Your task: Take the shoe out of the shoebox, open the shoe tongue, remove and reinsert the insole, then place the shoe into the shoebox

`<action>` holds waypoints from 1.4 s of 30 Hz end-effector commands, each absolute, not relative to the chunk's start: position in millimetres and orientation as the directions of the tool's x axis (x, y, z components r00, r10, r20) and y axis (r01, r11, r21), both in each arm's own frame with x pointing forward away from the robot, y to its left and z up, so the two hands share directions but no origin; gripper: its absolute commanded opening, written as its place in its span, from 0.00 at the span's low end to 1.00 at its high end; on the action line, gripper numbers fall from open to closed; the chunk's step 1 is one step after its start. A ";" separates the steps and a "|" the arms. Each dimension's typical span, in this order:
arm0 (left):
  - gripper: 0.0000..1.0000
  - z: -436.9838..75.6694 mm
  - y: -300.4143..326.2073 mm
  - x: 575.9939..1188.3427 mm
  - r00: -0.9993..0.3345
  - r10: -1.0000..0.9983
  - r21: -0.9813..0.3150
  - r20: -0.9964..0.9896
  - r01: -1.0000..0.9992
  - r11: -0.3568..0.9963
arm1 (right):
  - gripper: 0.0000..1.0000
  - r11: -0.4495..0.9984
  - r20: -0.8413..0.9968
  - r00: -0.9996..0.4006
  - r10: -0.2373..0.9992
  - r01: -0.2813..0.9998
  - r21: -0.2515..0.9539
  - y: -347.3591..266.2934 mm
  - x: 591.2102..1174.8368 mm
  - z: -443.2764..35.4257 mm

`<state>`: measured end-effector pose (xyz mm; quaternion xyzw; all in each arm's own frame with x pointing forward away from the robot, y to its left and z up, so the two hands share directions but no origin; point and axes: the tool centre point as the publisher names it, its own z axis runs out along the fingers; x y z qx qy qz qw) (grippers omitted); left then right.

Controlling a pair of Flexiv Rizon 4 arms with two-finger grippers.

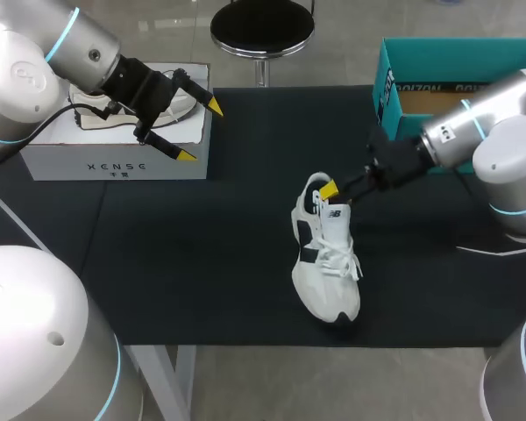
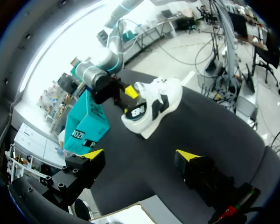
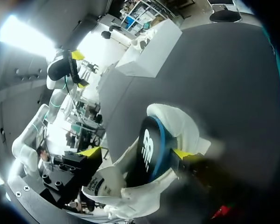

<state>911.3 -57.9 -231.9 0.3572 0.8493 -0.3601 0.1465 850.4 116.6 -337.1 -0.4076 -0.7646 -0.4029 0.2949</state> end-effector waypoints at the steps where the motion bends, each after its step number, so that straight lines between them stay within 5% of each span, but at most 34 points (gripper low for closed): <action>1: 1.00 -231.7 -58.3 911.7 -0.702 0.504 -0.505 -0.504 0.713 0.487 | 1.00 0.354 0.784 -0.492 0.379 0.859 0.369 121.6 858.7 -344.7; 5: 1.00 -231.7 -58.3 911.7 -0.702 0.504 -0.505 -0.504 0.713 0.487 | 1.00 0.359 0.789 -0.491 0.371 0.859 0.366 124.5 859.6 -347.3; 6: 1.00 -231.7 -58.3 911.7 -0.702 0.504 -0.505 -0.504 0.713 0.487 | 0.82 0.362 0.789 -0.492 0.368 0.857 0.366 125.6 859.8 -347.9; 7: 1.00 -231.7 -58.3 911.7 -0.702 0.504 -0.505 -0.504 0.713 0.487 | 0.44 0.365 0.789 -0.494 0.366 0.856 0.367 126.5 860.0 -348.6; 8: 1.00 -231.7 -58.3 911.7 -0.702 0.504 -0.505 -0.504 0.713 0.487 | 0.39 0.369 0.788 -0.497 0.363 0.853 0.368 127.2 860.1 -349.1; 9: 1.00 -231.7 -58.3 911.7 -0.702 0.504 -0.505 -0.504 0.713 0.487 | 0.03 0.374 0.787 -0.499 0.361 0.851 0.368 127.8 859.9 -349.1; 10: 1.00 -231.7 -58.3 911.7 -0.702 0.504 -0.505 -0.504 0.713 0.487 | 0.00 0.375 0.787 -0.501 0.361 0.850 0.369 128.5 859.2 -348.7; 42: 1.00 -231.7 -58.3 911.7 -0.702 0.504 -0.505 -0.504 0.713 0.487 | 0.00 0.399 0.820 -0.455 0.347 0.863 0.310 132.3 817.8 -362.0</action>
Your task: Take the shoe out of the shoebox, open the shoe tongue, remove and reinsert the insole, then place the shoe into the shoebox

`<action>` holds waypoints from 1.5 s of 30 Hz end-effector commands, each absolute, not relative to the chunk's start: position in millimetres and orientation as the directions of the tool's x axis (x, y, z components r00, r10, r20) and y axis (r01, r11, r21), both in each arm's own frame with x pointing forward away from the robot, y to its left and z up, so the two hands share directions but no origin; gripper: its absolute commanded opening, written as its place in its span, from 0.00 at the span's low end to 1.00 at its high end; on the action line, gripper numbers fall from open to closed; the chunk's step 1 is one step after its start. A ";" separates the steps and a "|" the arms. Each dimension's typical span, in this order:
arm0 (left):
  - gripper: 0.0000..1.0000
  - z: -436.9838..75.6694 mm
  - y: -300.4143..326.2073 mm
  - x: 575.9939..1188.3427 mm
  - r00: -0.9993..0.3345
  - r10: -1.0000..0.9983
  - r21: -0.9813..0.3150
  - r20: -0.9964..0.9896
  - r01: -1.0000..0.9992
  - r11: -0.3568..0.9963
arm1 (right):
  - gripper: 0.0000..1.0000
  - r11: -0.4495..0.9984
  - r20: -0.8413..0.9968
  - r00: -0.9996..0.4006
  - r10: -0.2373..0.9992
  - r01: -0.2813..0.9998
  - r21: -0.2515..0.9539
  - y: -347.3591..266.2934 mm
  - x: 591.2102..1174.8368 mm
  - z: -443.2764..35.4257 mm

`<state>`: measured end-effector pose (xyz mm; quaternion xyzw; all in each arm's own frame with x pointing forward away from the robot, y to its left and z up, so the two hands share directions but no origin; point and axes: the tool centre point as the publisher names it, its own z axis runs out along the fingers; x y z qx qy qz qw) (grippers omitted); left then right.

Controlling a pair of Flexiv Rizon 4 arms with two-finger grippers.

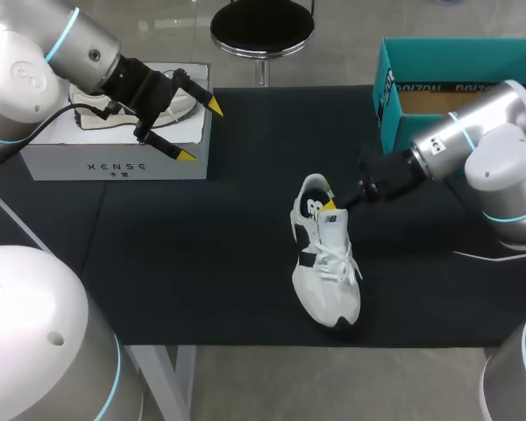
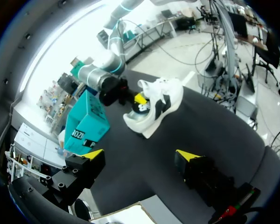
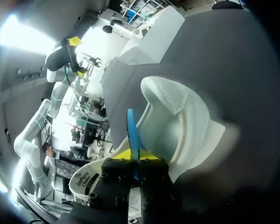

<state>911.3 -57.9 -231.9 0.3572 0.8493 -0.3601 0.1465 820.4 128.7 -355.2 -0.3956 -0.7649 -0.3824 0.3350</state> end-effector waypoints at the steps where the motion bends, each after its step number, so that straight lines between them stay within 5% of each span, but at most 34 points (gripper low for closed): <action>1: 1.00 -231.7 -58.3 911.7 -0.702 0.504 -0.505 -0.504 0.713 0.487 | 0.00 0.402 0.823 -0.450 0.346 0.864 0.304 132.8 816.6 -362.2; 3: 1.00 -231.7 -58.3 911.7 -0.702 0.504 -0.505 -0.504 0.713 0.487 | 0.00 0.403 0.826 -0.446 0.346 0.865 0.298 132.9 816.3 -362.5; 4: 1.00 -231.7 -58.3 911.7 -0.702 0.504 -0.505 -0.504 0.713 0.487 | 0.13 0.400 0.826 -0.442 0.351 0.868 0.295 132.8 816.5 -362.7; 5: 1.00 -231.7 -58.3 911.7 -0.702 0.504 -0.505 -0.504 0.713 0.487 | 0.13 0.396 0.825 -0.441 0.354 0.869 0.295 132.0 817.3 -362.7; 6: 1.00 -231.7 -58.3 911.7 -0.702 0.504 -0.505 -0.504 0.713 0.487 | 0.73 0.395 0.824 -0.442 0.356 0.870 0.296 131.2 818.7 -362.0; 7: 1.00 -231.7 -58.3 911.7 -0.702 0.504 -0.505 -0.504 0.713 0.487 | 1.00 0.394 0.821 -0.443 0.360 0.870 0.296 130.6 820.6 -360.1; 45: 1.00 -231.7 -58.3 911.7 -0.702 0.504 -0.505 -0.504 0.713 0.487 | 1.00 0.378 0.740 -0.542 0.398 0.832 0.406 126.2 865.6 -341.5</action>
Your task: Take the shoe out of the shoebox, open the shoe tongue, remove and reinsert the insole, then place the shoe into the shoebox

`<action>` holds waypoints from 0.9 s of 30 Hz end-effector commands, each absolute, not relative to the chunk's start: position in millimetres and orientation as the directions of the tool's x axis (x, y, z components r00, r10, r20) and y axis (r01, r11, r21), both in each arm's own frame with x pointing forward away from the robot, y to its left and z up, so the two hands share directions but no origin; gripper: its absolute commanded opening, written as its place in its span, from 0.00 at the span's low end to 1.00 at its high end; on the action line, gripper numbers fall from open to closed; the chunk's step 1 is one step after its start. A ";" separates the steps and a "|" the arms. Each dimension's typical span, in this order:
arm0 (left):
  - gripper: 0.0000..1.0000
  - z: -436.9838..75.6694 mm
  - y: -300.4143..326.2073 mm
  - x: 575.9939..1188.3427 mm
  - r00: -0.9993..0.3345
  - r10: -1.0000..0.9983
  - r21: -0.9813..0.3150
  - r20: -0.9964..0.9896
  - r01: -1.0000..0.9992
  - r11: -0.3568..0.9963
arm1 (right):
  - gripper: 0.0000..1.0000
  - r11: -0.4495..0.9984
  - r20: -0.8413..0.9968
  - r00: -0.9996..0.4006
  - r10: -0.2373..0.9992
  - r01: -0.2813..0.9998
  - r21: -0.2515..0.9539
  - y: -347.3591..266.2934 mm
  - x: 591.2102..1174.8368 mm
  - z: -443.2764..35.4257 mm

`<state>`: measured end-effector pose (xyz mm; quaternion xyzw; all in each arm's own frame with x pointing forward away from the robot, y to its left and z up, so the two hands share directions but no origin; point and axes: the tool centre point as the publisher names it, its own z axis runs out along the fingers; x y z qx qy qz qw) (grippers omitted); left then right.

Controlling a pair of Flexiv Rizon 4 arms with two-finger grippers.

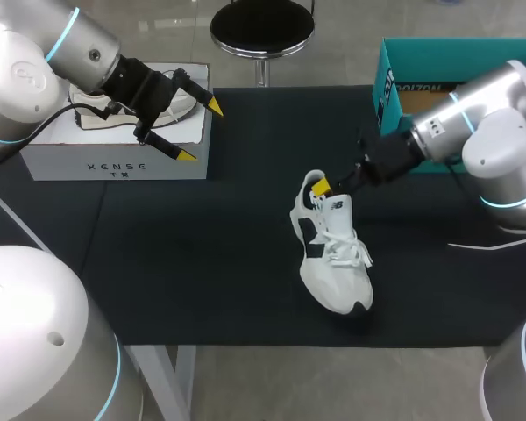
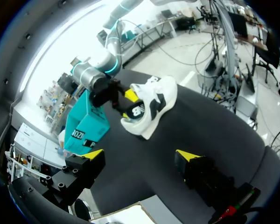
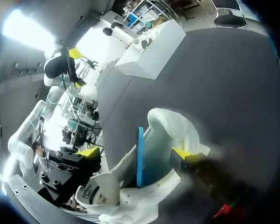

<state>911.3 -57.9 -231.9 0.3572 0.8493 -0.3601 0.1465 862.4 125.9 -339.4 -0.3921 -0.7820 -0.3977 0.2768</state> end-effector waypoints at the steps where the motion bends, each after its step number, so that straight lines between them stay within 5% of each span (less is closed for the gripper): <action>1: 1.00 -231.7 -58.3 911.7 -0.702 0.504 -0.505 -0.504 0.713 0.487 | 1.00 0.378 0.739 -0.543 0.400 0.832 0.406 125.5 866.2 -341.7; 27: 1.00 -231.7 -58.3 911.7 -0.702 0.504 -0.505 -0.504 0.713 0.487 | 1.00 0.396 0.686 -0.560 0.464 0.824 0.405 125.9 867.1 -338.2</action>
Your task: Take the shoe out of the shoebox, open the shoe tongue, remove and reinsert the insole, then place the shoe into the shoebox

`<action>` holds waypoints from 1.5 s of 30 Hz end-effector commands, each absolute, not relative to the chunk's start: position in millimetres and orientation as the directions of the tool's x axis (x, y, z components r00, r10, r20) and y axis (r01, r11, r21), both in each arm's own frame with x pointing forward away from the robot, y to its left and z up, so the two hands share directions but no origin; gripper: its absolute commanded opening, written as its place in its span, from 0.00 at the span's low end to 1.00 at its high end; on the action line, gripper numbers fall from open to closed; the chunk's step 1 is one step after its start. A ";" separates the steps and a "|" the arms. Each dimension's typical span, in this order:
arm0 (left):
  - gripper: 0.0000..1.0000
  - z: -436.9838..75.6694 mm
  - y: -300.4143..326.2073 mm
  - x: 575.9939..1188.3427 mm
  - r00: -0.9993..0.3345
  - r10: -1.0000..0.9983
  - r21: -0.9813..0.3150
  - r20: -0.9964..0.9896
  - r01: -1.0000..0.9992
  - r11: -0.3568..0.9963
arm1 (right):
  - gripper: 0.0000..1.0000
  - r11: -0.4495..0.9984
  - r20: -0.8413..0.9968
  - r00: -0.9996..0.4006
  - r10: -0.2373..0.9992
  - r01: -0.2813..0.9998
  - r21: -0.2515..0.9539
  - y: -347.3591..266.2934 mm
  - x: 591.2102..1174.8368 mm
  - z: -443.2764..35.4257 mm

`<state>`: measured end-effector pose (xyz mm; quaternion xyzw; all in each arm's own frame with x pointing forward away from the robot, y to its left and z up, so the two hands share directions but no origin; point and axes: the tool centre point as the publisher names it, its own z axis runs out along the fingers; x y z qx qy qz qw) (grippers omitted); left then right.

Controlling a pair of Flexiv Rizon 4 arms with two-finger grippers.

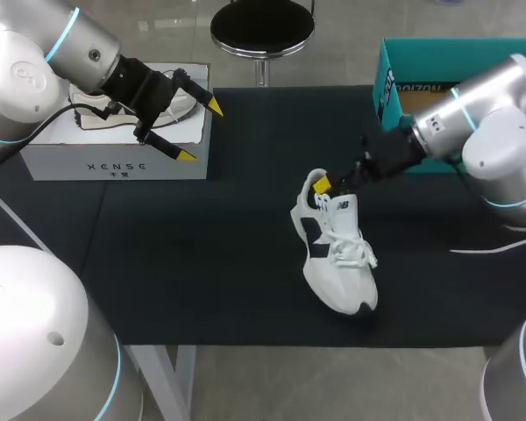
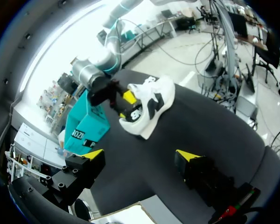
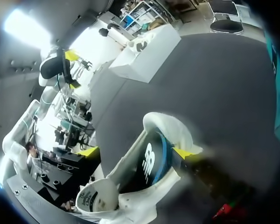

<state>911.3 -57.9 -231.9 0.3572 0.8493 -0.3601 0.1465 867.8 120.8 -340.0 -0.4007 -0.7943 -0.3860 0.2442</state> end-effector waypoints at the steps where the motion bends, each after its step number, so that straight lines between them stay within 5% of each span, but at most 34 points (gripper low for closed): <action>1: 1.00 -231.7 -58.3 911.7 -0.702 0.504 -0.505 -0.504 0.713 0.487 | 1.00 0.398 0.682 -0.561 0.469 0.824 0.405 126.4 866.3 -338.1; 21: 1.00 -231.7 -58.3 911.7 -0.702 0.504 -0.505 -0.504 0.713 0.487 | 1.00 0.383 0.605 -0.587 0.538 0.809 0.445 113.0 876.9 -312.2; 30: 1.00 -231.7 -58.3 911.7 -0.702 0.504 -0.505 -0.504 0.713 0.487 | 1.00 0.424 0.544 -0.520 0.658 0.853 0.302 104.8 868.5 -277.7; 31: 1.00 -231.7 -58.3 911.7 -0.702 0.504 -0.505 -0.504 0.713 0.487 | 0.54 0.416 0.535 -0.505 0.677 0.862 0.289 102.3 866.5 -273.1; 33: 1.00 -231.7 -58.3 911.7 -0.702 0.504 -0.505 -0.504 0.713 0.487 | 0.00 0.412 0.514 -0.493 0.702 0.870 0.272 98.6 862.9 -263.6; 45: 1.00 -231.7 -58.3 911.7 -0.702 0.504 -0.505 -0.504 0.713 0.487 | 0.00 0.415 0.447 -0.446 0.776 0.893 0.173 111.8 848.0 -243.7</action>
